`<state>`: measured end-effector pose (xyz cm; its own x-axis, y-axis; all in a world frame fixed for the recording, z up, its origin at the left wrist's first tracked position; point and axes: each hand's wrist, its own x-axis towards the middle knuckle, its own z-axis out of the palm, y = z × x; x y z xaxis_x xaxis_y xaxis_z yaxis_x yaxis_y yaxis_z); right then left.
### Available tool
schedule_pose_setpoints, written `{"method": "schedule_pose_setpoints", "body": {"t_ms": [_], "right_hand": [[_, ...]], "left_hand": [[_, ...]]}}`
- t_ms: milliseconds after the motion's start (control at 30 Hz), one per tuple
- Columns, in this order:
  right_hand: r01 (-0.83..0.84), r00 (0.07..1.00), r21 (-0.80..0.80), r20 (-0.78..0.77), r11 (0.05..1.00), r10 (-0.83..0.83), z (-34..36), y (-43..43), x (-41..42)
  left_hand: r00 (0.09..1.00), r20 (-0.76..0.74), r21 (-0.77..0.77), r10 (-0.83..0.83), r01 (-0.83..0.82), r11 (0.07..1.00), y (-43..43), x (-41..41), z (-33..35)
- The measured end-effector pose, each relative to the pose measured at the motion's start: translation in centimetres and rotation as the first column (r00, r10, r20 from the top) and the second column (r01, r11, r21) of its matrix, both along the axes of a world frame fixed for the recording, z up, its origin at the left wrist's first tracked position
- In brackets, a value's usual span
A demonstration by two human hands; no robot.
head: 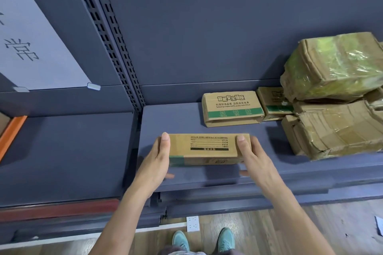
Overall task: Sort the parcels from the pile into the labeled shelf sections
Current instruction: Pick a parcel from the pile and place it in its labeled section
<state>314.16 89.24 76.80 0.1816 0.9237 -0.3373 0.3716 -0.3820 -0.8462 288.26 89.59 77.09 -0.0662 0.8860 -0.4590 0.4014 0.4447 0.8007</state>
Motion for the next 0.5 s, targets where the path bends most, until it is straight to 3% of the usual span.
{"method": "schedule_pose_setpoints", "body": {"t_ms": [267,500], "right_hand": [[-0.019,0.999,0.085,0.037,0.996,0.016,-0.8,-0.3,-0.4],[-0.107,0.981,-0.025,0.162,0.994,0.110,-4.7,-1.8,-1.2]], "left_hand": [[0.998,-0.039,0.147,-0.047,0.052,0.988,0.3,-0.5,-0.4],[0.969,-0.215,0.173,-0.123,0.161,0.972,-1.2,-0.2,-4.2]]}}
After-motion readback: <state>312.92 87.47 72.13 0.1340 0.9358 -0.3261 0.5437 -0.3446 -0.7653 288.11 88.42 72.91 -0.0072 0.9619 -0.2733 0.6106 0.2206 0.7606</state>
